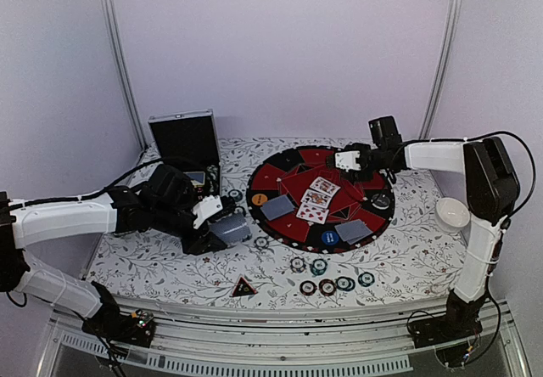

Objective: Distribute texas hold em gaming equipment
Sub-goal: Adjust the poker card in the community card area.

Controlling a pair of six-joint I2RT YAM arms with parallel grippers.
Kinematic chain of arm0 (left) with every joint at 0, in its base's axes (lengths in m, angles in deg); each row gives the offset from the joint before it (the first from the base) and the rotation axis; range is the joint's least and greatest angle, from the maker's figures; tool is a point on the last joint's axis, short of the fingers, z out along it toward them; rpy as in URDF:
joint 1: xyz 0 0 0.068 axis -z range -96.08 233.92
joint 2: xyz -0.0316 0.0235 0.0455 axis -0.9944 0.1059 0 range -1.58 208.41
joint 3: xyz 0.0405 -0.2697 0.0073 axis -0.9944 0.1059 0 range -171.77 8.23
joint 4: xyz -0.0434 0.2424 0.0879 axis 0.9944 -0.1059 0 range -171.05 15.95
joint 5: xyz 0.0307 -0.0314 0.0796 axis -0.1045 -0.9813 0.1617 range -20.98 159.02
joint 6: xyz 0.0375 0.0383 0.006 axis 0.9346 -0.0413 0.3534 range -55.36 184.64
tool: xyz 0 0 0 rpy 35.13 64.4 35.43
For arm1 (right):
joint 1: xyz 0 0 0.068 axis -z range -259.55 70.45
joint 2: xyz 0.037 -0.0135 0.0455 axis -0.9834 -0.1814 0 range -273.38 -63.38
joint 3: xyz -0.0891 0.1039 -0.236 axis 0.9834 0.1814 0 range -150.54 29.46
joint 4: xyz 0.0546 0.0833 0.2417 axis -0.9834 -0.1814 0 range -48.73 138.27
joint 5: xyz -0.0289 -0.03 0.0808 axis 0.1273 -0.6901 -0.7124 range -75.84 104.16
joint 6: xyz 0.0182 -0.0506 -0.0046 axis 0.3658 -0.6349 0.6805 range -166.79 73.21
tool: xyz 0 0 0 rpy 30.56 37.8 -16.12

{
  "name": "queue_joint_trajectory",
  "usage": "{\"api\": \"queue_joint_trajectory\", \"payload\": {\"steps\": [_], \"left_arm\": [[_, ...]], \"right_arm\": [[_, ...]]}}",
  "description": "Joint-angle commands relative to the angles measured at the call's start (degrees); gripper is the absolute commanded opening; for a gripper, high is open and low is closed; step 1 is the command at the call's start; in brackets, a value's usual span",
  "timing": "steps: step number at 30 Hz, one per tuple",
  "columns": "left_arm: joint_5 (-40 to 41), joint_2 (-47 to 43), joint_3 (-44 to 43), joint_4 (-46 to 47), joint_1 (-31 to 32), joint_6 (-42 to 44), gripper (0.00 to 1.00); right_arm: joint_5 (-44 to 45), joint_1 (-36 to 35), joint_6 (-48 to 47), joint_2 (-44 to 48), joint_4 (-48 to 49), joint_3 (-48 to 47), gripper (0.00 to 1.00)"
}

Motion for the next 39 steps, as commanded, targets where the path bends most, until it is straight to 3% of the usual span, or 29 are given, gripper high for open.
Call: {"api": "queue_joint_trajectory", "payload": {"steps": [1, 3, 7, 12, 19, 39], "left_arm": [[-0.7, -1.0, -1.0, 1.2, -0.9, 0.3, 0.47], [-0.5, -1.2, -0.9, 1.1, -0.9, 0.3, 0.47], [-0.6, -1.3, -0.9, 1.2, -0.9, 0.3, 0.47], [-0.7, -1.3, -1.0, 1.2, -0.9, 0.2, 0.47], [-0.7, -1.4, -0.9, 1.2, -0.9, 0.2, 0.47], [-0.4, -1.7, -0.9, 1.2, -0.9, 0.3, 0.47]], "right_arm": [[-1.7, 0.9, 34.0, 0.2, 3.0, -10.4, 0.59], [0.9, 0.8, 52.0, -3.4, -1.5, -17.4, 0.53], [2.2, 0.9, 73.4, -10.8, -7.7, -24.9, 0.35], [3.5, 0.9, 89.9, -17.8, -10.7, -28.0, 0.15], [0.5, 0.9, 96.4, -29.3, -17.6, -37.2, 0.03], [-6.3, -1.7, 98.2, -33.7, -20.2, -37.7, 0.02]]}}
